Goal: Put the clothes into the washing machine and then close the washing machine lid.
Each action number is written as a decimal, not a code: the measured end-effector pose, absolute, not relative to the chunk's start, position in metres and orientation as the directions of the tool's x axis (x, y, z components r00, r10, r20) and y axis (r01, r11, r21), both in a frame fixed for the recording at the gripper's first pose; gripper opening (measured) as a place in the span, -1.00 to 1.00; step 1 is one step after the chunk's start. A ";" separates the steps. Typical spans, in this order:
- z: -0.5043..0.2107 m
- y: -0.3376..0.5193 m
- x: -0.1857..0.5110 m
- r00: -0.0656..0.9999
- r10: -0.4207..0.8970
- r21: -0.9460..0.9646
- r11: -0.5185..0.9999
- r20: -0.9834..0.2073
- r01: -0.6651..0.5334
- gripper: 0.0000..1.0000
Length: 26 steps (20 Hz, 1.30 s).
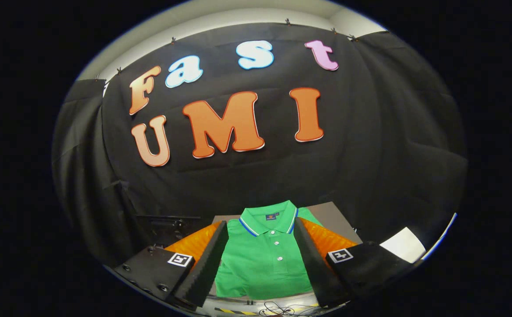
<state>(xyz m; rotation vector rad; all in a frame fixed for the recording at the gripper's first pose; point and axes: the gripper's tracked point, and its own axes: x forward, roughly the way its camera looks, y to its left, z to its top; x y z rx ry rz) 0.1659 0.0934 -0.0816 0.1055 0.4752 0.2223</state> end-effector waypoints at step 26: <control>-0.244 0.099 0.189 0.440 0.327 0.224 0.936 -0.836 -0.270 0.50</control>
